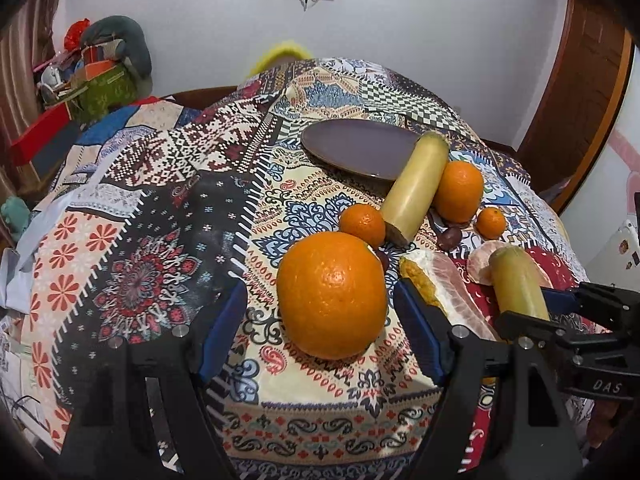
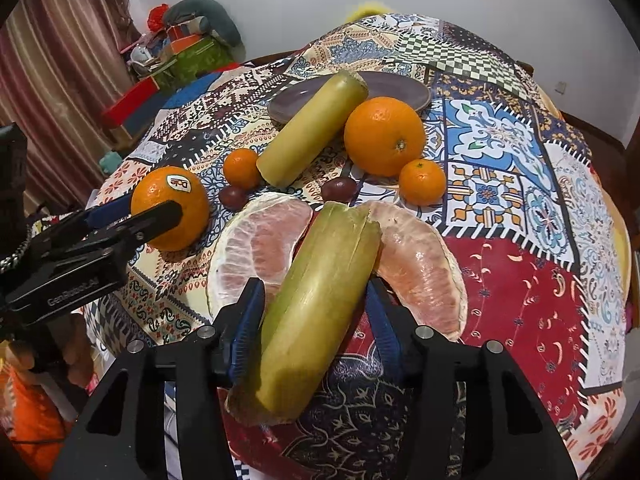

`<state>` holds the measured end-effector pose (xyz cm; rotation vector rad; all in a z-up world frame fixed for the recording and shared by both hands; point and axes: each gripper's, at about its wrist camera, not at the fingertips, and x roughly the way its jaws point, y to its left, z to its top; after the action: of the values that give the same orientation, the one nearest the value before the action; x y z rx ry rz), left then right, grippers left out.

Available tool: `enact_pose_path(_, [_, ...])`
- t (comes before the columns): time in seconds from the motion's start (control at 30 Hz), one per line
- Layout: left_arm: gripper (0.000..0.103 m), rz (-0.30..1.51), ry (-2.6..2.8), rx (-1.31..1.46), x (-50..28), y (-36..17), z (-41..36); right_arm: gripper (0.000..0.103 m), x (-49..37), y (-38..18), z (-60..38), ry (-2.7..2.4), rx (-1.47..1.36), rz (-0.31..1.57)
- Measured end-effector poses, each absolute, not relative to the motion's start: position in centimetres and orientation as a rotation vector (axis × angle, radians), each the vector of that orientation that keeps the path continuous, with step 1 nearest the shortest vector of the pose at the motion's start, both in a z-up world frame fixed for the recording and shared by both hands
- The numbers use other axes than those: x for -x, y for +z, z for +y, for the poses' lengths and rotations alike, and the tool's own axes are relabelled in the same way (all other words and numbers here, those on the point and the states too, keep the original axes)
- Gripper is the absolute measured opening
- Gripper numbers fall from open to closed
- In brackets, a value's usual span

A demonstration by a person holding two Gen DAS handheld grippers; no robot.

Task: Organize fruits
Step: 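Grasp the large orange with the left tool while the right tool grasps a sugarcane piece, then carry the orange and sugarcane to the dark plate and release both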

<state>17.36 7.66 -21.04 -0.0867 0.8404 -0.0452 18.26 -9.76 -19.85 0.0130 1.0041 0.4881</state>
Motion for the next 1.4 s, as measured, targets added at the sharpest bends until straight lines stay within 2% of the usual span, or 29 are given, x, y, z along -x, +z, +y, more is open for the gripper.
enact_pose_path(0.2, [0.076,0.861,-0.045,0.081,-18.2,-21.7,7.5,0.045,-18.5,-20.0,-9.6,0.507,-0.022,0.994])
enact_pose_path(0.33, [0.058,0.872,-0.058,0.087,-18.6,-22.0,7.4,0.038,-18.7,-19.8,-9.7,0.509,-0.018,0.979])
enact_pose_path(0.8, [0.057,0.859,-0.052,0.062,-17.9,-21.0,6.6,0.036,-18.4,-18.3,-10.6,0.502,-0.006,0.909])
enact_pose_path(1.4, [0.057,0.689,-0.053,0.034,-17.2,-14.0,5.4,0.034,-19.8,-13.1,-12.0,0.471,-0.03,0.733])
